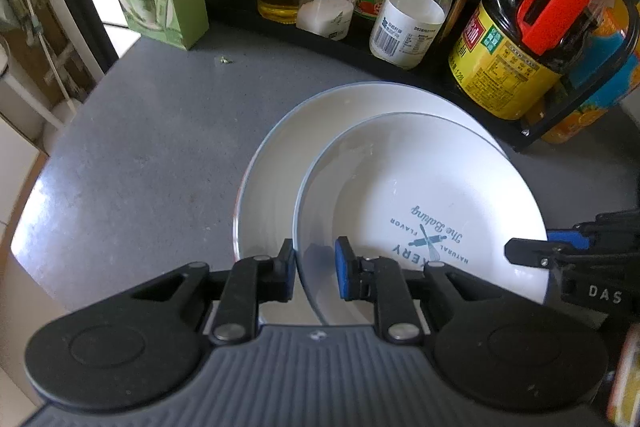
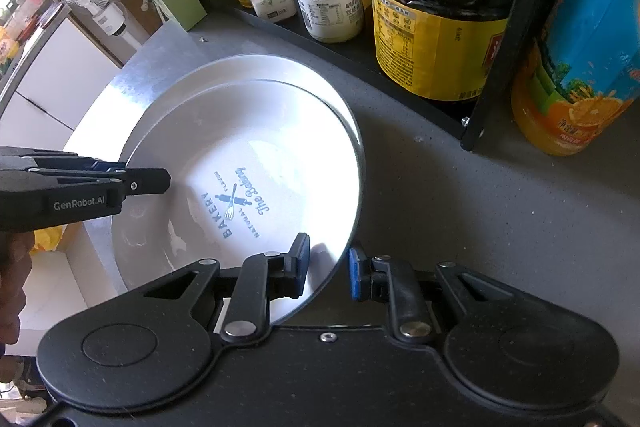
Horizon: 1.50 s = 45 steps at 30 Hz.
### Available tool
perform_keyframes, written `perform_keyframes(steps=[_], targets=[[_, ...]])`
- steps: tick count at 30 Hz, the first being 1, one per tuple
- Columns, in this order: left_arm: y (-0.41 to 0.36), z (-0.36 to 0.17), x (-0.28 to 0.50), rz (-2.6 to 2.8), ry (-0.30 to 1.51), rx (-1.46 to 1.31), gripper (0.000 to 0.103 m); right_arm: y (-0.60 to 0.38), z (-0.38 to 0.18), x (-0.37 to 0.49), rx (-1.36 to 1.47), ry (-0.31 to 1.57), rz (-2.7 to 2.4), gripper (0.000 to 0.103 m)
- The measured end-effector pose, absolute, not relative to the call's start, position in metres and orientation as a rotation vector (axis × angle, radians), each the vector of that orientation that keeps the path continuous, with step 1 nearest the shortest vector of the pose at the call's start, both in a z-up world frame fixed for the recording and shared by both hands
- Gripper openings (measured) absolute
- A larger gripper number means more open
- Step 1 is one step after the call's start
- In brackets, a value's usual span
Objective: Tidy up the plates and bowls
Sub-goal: 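Carry the 'Bakery' plate with both grippers onto the 'Sweet' plate, then open the right gripper and withdraw while the left gripper holds the plate rim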
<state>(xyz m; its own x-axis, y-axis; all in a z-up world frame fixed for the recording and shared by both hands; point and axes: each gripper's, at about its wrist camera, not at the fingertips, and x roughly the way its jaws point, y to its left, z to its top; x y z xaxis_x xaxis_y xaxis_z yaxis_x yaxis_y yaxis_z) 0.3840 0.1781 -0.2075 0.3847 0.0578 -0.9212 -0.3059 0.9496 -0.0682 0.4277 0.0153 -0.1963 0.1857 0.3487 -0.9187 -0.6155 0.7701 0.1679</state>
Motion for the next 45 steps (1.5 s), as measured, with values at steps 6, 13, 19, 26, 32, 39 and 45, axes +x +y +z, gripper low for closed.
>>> perform_keyframes(steps=[6, 13, 19, 26, 32, 39, 45], targets=[[0.178, -0.209, 0.388, 0.252, 1.153, -0.204, 0.019, 0.018, -0.2, 0.426, -0.254, 1.209, 0.673, 0.024], [0.179, -0.209, 0.391, 0.255, 1.152, -0.187, 0.019, 0.018, -0.2, 0.426, -0.245, 1.228, 0.652, 0.033], [0.177, -0.209, 0.392, 0.265, 1.139, -0.168, 0.019, 0.011, -0.197, 0.42, -0.228, 1.219, 0.639, 0.047], [0.176, -0.21, 0.397, 0.269, 1.135, -0.145, 0.019, -0.006, -0.19, 0.421, -0.124, 1.213, 0.609, 0.052], [0.176, -0.211, 0.399, 0.273, 1.128, -0.143, 0.019, -0.017, -0.193, 0.42, -0.058, 1.239, 0.576, 0.052], [0.172, -0.209, 0.394, 0.272, 1.134, -0.088, 0.016, -0.028, -0.19, 0.418, -0.013, 1.237, 0.55, 0.057], [0.164, -0.204, 0.39, 0.297, 1.141, -0.012, 0.017, -0.035, -0.183, 0.414, 0.024, 1.216, 0.552, 0.061]])
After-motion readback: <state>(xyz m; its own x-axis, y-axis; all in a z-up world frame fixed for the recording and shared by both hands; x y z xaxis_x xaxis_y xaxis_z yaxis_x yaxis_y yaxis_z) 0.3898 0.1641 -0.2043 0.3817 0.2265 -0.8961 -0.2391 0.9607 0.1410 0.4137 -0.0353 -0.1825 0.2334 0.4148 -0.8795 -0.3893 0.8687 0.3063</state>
